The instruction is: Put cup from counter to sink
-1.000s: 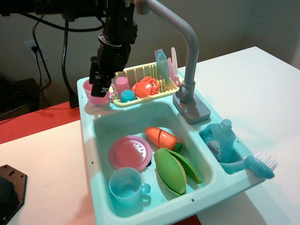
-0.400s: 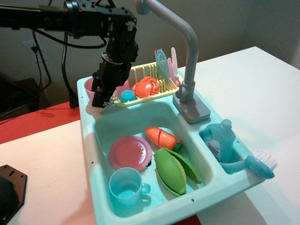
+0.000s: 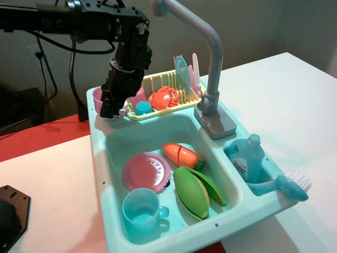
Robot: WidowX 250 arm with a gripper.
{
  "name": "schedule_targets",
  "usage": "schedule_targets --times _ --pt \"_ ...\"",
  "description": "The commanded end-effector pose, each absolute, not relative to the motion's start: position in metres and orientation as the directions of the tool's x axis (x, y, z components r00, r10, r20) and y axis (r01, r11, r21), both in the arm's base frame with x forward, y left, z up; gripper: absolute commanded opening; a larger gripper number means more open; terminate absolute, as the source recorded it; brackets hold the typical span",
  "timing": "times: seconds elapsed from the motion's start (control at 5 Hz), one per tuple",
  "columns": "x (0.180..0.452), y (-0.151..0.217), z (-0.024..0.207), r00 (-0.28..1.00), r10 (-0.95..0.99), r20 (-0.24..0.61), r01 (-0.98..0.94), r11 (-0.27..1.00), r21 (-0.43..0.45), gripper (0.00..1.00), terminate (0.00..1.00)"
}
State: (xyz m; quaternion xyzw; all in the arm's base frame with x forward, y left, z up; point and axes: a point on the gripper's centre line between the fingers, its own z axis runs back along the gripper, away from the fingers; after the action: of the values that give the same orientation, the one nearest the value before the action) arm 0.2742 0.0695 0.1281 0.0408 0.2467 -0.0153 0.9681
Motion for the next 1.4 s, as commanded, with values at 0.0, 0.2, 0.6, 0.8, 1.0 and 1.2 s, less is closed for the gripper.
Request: schedule_targets --times 0.0,0.2,0.6,0.8,1.0,1.2 --pt "0.280 0.069 0.164 0.927 -0.002 -0.376 0.047 0.993 0.108 0.00 0.00" --pt "0.309 0.047 0.189 0.942 -0.062 -0.329 0.116 0.982 0.147 0.00 0.00" --pt "0.340 -0.015 0.191 0.941 -0.161 -0.298 0.193 0.978 0.080 0.00 0.00" --pt "0.338 -0.045 0.168 0.925 -0.201 -0.323 0.227 0.973 0.044 0.00 0.00" --pt "0.334 -0.049 0.152 0.927 -0.181 -0.329 0.213 0.975 0.063 0.00 0.00" --pt "0.329 -0.045 0.132 0.940 -0.140 -0.312 0.175 0.981 0.088 0.00 0.00"
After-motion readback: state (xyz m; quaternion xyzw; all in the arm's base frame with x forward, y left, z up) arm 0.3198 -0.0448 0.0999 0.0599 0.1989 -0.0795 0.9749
